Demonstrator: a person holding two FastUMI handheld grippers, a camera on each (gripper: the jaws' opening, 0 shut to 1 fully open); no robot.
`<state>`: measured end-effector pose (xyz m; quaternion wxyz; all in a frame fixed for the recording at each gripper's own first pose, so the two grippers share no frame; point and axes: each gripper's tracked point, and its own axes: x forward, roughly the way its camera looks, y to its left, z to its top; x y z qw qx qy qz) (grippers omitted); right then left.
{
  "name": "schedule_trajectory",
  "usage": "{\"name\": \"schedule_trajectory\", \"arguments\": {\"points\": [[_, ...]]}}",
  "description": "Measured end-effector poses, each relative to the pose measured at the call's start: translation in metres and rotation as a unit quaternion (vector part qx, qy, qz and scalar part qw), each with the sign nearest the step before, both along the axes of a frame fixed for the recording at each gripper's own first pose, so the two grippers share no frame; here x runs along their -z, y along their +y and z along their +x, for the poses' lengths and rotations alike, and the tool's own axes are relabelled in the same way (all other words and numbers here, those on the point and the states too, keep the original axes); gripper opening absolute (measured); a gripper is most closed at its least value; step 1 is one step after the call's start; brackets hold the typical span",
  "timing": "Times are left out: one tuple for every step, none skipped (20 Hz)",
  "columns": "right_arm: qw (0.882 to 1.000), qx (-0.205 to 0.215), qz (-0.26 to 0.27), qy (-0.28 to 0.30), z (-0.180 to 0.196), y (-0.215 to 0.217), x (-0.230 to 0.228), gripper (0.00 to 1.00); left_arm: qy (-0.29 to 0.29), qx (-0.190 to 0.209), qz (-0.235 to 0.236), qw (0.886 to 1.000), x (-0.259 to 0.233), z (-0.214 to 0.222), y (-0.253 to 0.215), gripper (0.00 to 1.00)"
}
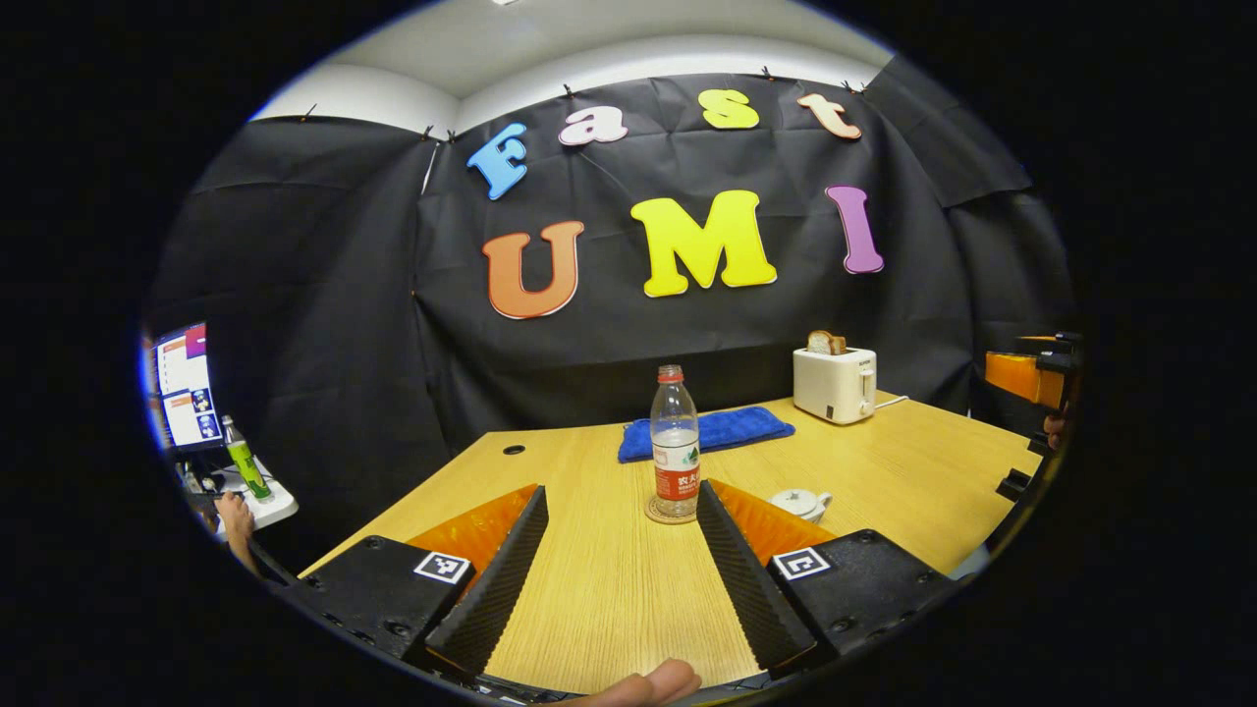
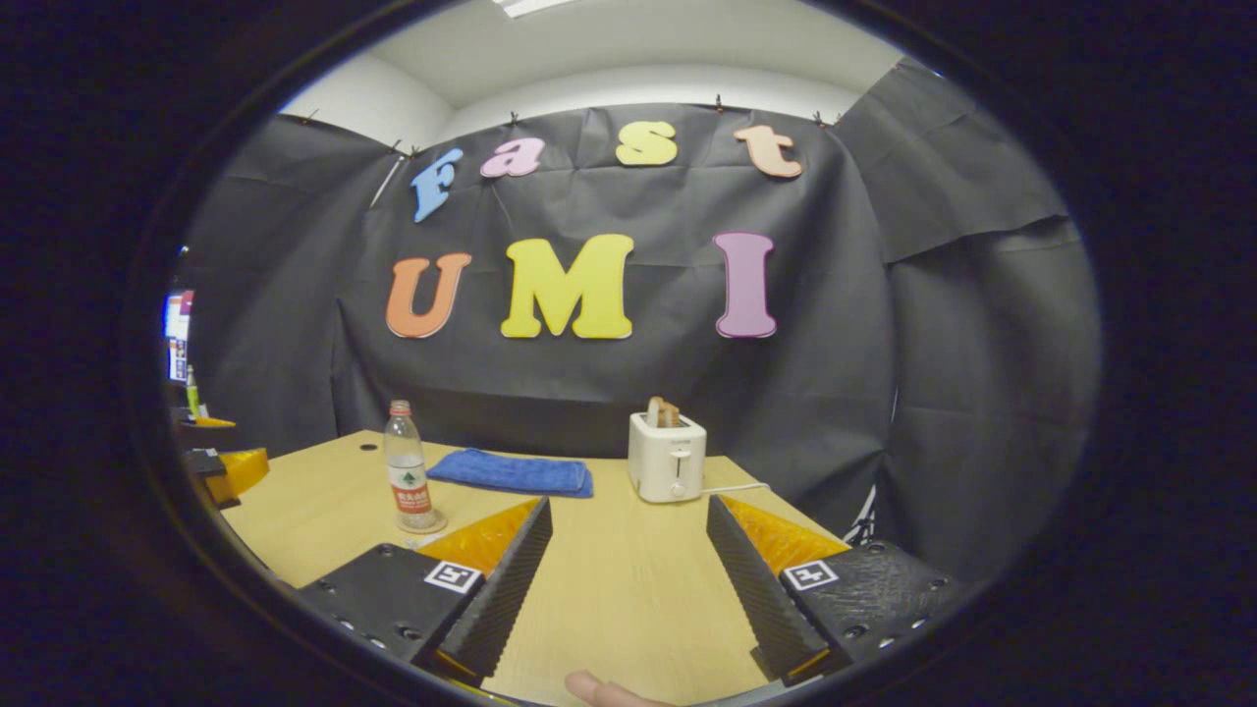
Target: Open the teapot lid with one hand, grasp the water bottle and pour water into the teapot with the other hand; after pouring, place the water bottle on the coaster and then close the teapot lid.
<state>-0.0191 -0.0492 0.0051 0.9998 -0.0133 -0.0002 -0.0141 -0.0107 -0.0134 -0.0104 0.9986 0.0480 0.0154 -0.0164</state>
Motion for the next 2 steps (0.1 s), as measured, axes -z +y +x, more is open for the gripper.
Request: {"name": "schedule_trajectory", "arguments": {"points": [[1.0,-0.004,0.004,0.003,-0.0002,0.0017,0.0029,0.94,-0.008,-0.009,-0.002,1.0,-0.0046,-0.0039,0.0034,0.95],[1.0,-0.01,0.005,0.009,-0.0013,0.0067,0.0062,0.95,-0.013,-0.02,-0.006,1.0,-0.008,-0.0074,0.0078,0.95]]}}
